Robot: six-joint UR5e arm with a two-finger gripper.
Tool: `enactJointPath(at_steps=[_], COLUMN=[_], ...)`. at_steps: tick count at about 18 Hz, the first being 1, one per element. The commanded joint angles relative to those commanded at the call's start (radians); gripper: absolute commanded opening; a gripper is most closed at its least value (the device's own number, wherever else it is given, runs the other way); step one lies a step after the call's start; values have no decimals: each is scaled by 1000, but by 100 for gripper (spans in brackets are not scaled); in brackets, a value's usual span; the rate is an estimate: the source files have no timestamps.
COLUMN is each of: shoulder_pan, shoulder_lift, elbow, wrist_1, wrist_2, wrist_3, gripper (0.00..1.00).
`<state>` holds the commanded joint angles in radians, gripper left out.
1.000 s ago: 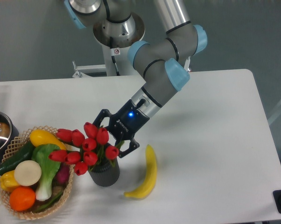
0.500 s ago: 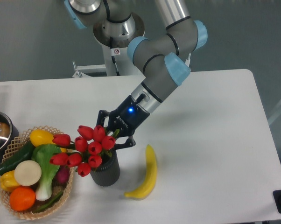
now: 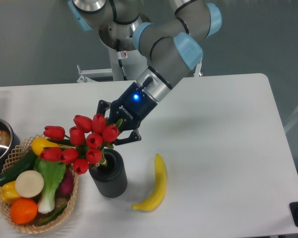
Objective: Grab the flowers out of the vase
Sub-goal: 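Lift the gripped tulips straight up out of the black vase, then carry the tulip bunch away from the vase and hold it raised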
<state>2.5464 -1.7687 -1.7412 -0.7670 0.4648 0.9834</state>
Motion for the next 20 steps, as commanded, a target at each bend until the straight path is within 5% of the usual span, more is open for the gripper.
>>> enactJointPath(at_steps=[6, 17, 20], shoulder_pan=[15, 32, 122], shoulder_lift=[2, 84, 81], elbow=[126, 132, 150], wrist_1=[-2, -2, 0], wrist_2=[-2, -54, -37], wrist_3=[-202, -312, -232], gripper=[0, 0, 0])
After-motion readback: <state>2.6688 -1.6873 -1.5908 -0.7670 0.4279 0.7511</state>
